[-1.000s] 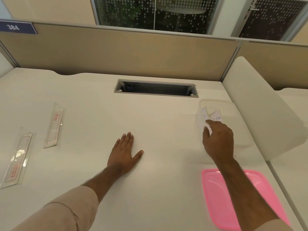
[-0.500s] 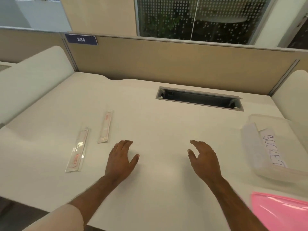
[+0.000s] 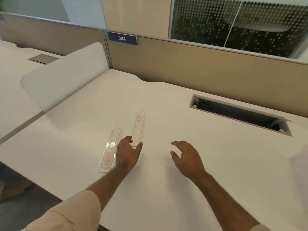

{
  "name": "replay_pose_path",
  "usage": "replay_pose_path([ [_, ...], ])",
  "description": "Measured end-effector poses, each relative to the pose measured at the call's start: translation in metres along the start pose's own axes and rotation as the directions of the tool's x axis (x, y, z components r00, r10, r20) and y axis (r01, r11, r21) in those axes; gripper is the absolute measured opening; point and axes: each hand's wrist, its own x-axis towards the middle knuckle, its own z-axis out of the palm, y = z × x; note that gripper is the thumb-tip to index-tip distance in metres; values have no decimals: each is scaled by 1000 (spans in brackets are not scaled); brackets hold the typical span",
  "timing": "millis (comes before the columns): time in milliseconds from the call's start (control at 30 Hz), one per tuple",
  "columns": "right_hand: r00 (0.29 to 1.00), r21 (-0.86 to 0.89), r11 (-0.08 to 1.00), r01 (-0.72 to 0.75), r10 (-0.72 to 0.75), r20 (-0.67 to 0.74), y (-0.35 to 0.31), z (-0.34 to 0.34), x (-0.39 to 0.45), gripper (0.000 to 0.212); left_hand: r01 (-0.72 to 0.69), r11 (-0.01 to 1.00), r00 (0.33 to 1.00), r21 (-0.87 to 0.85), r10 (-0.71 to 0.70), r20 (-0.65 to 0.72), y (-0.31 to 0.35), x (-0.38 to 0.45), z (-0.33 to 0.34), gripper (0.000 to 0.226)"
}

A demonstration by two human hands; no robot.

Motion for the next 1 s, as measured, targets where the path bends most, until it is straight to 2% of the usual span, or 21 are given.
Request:
replay_pose_path([
  [100, 998, -19, 1000, 17, -16, 62, -7, 9, 16, 39, 33, 999, 999, -9, -33, 33, 1, 12, 7, 58],
  [167, 996, -33, 999, 27, -25, 84, -10, 13, 27, 40, 33, 998, 999, -47, -32, 25, 4, 18, 10, 32],
  [200, 996, -40, 999, 34, -30, 88, -11, 14, 32, 40, 34, 997, 999, -71, -33, 19, 5, 21, 11, 25],
  [300, 997, -54, 997, 46, -43, 69, -14, 14, 46, 38, 12, 996, 1000, -87, -13, -14, 7, 26, 11, 34],
  [500, 996, -133, 987, 91, -92, 0, -15, 0, 67, 41, -163, 985, 986, -58, 165, 24, 6, 38, 3, 42],
  [633, 992, -221, 972, 86, -104, -73, -10, -16, 66, 53, -272, 959, 959, -78, 277, 63, 6, 43, -1, 14],
  [767, 979, -265, 961, 79, -126, -162, -5, -33, 58, 62, -364, 926, 924, -105, 373, 85, 13, 37, -8, 8],
  [1000, 967, -261, 964, 45, -107, -230, 20, -64, 21, 17, -521, 851, 839, -64, 525, 143, 35, 8, -17, 11],
])
